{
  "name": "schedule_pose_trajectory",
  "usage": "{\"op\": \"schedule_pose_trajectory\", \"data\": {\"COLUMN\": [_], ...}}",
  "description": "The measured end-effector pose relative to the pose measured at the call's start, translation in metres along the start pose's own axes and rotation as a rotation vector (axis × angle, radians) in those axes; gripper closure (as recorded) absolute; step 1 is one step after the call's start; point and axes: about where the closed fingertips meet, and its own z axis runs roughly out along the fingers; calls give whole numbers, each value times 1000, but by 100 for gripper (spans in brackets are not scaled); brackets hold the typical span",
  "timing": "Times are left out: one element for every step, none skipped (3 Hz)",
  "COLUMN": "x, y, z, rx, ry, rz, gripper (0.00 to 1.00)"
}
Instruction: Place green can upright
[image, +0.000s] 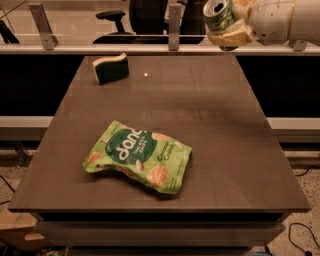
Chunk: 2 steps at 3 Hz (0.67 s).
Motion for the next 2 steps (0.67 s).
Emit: {"op": "schedule_pose_trajectory", "data": {"x": [0, 1], "y": [0, -1], "z": [0, 0], "rx": [0, 45], "ry": [0, -1], "rz": [0, -78], "gripper": [100, 100]}}
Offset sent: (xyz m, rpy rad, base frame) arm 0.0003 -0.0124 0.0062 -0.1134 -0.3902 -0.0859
